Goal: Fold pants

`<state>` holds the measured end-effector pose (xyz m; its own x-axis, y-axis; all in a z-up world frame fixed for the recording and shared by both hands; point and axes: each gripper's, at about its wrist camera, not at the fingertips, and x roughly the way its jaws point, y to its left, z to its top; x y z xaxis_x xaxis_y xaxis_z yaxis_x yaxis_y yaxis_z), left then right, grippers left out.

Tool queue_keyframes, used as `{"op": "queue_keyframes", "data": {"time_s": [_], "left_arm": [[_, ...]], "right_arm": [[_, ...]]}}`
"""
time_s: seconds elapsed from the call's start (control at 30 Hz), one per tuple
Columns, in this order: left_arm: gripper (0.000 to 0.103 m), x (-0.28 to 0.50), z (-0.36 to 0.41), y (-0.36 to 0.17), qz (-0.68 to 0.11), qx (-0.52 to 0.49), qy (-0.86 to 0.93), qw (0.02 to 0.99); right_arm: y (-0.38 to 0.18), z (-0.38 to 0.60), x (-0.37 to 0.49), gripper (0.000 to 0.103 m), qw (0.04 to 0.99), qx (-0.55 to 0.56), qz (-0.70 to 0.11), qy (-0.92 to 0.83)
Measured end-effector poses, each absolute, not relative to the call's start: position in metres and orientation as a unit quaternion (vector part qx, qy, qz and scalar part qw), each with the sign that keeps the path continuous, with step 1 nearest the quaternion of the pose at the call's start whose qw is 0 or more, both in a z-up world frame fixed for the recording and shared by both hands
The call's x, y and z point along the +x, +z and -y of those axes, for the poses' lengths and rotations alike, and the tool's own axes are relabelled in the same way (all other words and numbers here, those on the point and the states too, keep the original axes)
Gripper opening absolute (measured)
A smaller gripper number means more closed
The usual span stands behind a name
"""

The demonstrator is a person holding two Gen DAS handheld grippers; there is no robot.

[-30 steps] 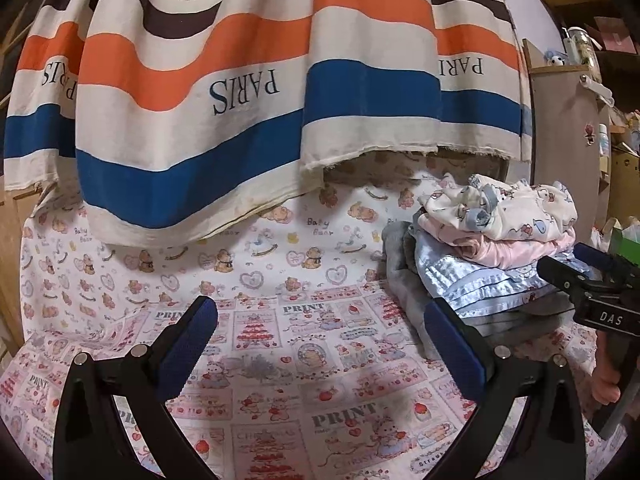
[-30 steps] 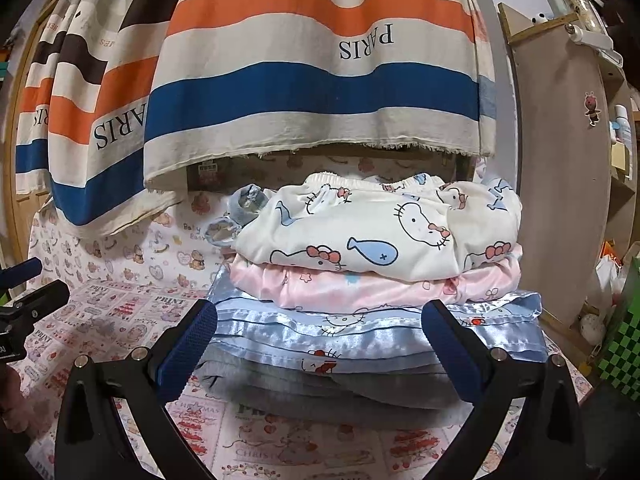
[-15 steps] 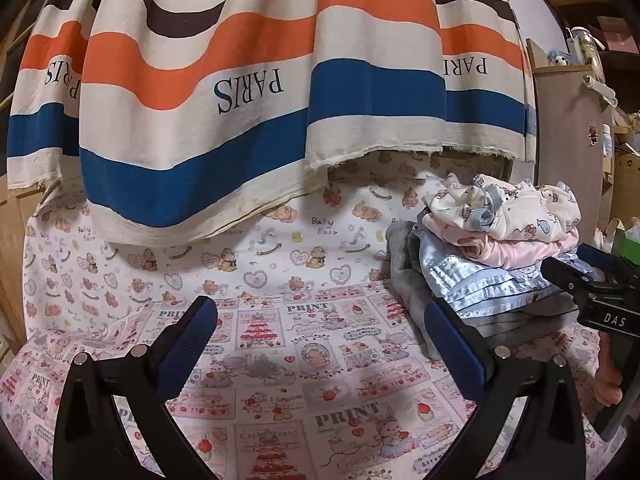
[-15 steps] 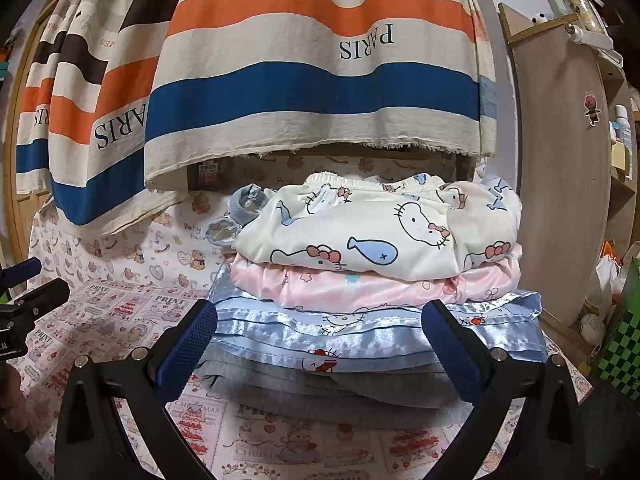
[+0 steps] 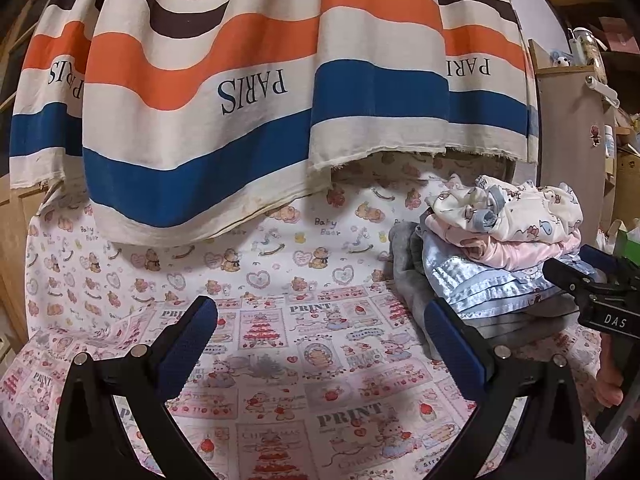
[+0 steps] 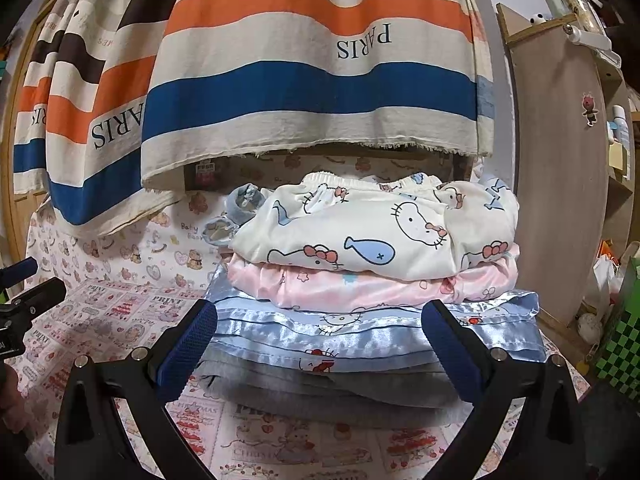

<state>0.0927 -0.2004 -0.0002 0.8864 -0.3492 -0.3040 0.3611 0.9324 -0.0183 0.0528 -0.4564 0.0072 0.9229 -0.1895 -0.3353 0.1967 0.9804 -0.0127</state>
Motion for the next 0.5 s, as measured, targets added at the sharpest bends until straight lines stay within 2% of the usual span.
{"op": "queue_keyframes", "data": {"time_s": [0.5], "left_arm": [[0.103,0.0934,0.1988,-0.0004,-0.154,0.02,-0.183,0.971]], "right_arm": [[0.0077,0.4568,0.0522,0.102,0.98,0.011,-0.169,-0.1]]}}
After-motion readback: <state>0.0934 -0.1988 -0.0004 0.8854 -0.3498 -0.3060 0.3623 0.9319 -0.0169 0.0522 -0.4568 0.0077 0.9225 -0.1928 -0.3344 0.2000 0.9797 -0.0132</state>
